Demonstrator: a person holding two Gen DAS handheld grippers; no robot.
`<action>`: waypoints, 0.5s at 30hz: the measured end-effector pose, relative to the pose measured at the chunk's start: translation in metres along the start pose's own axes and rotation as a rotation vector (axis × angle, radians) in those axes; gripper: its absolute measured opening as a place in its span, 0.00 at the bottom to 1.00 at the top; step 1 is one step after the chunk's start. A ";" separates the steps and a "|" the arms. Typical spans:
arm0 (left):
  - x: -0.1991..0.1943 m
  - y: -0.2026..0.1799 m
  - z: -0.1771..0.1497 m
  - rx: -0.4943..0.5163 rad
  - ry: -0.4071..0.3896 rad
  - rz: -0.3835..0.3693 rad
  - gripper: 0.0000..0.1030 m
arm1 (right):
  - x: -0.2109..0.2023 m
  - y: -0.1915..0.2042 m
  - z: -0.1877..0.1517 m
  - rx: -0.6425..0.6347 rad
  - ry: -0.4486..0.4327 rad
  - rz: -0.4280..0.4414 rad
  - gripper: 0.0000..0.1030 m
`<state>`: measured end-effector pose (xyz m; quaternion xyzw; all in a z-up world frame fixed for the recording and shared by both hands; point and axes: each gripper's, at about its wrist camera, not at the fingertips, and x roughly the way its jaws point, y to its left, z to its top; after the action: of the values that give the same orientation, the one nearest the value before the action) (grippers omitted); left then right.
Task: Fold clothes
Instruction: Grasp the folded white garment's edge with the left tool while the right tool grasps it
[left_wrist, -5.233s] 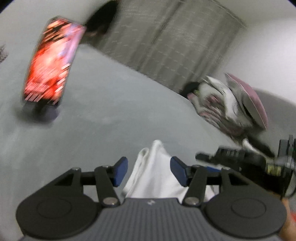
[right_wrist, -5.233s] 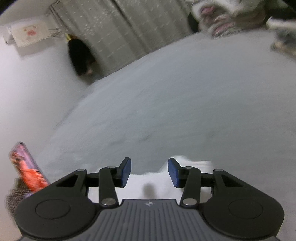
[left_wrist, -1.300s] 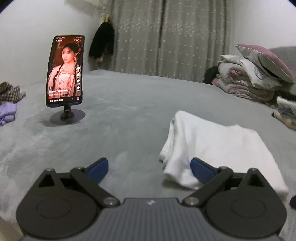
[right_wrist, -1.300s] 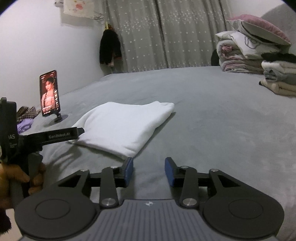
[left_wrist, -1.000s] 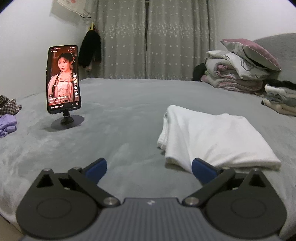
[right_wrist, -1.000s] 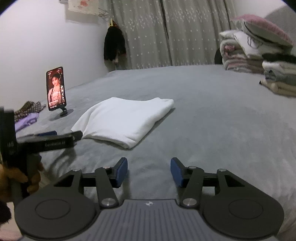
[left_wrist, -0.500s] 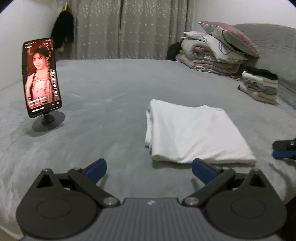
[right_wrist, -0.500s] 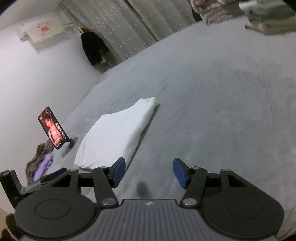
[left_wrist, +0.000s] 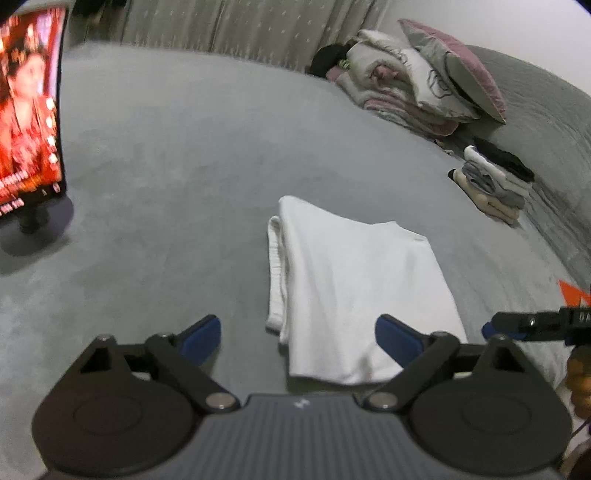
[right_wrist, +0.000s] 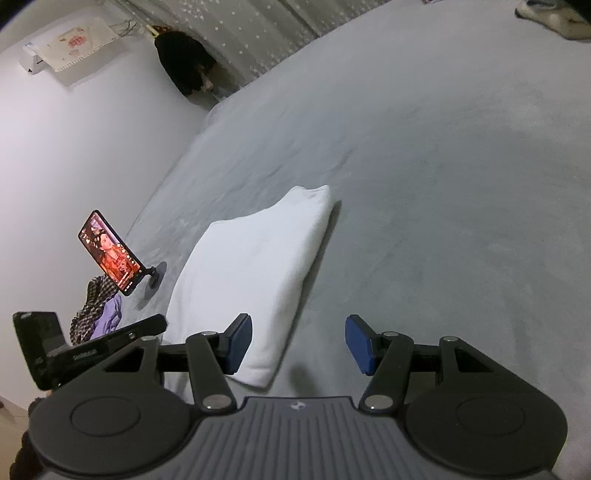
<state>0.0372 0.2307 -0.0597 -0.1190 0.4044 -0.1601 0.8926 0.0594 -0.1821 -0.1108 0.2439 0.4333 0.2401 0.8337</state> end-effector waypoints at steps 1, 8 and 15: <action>0.005 0.003 0.003 -0.021 0.011 -0.009 0.85 | 0.004 0.000 0.002 0.004 0.005 0.003 0.55; 0.035 0.018 0.023 -0.110 0.040 -0.061 0.70 | 0.026 -0.009 0.019 0.053 0.022 0.037 0.55; 0.061 0.017 0.039 -0.135 0.057 -0.098 0.70 | 0.047 -0.020 0.038 0.126 0.024 0.081 0.51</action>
<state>0.1082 0.2267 -0.0816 -0.1938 0.4331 -0.1794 0.8618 0.1190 -0.1764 -0.1327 0.3104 0.4474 0.2489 0.8010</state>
